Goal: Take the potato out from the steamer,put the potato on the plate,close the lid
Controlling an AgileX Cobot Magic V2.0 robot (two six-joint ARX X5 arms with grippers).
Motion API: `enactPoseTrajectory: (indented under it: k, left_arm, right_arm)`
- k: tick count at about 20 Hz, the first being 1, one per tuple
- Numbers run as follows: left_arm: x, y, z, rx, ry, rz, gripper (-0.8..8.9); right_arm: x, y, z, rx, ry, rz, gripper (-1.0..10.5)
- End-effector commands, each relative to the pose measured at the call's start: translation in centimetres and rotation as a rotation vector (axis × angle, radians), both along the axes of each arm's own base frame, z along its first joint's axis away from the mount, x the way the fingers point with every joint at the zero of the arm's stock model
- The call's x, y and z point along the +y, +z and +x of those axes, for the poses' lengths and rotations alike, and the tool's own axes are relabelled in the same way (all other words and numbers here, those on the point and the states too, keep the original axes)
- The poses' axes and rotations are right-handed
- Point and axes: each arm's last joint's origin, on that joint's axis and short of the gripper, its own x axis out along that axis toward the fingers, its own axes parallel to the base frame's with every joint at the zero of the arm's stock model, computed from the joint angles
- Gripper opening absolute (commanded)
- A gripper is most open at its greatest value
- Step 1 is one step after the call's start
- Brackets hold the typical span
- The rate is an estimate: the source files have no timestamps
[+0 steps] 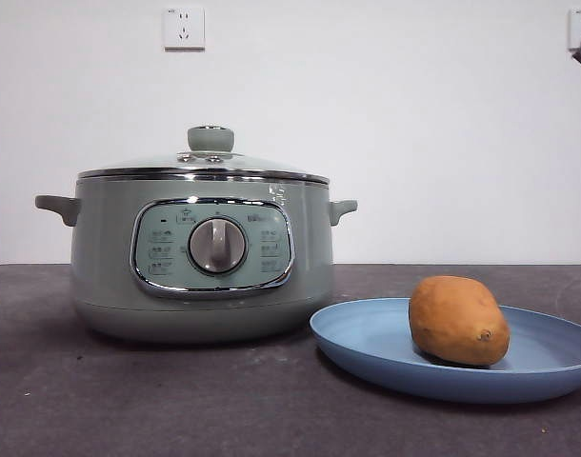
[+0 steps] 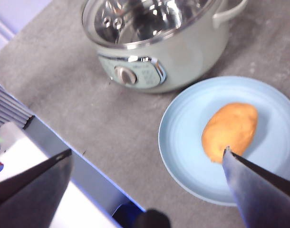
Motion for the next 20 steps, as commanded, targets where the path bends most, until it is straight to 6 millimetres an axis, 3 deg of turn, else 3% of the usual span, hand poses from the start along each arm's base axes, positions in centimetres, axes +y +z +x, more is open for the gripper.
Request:
enactPoseTrajectory:
  k: [1, 20]
  left_arm:
    - [0.26, 0.06, -0.69, 0.006, 0.000, -0.005, -0.08]
    - [0.29, 0.03, -0.74, 0.010, 0.002, -0.001, -0.03]
  right_arm:
    - [-0.03, 0.03, -0.05, 0.009, -0.003, 0.000, -0.3]
    - [-0.05, 0.02, -0.05, 0.007, -0.009, -0.004, 0.0]
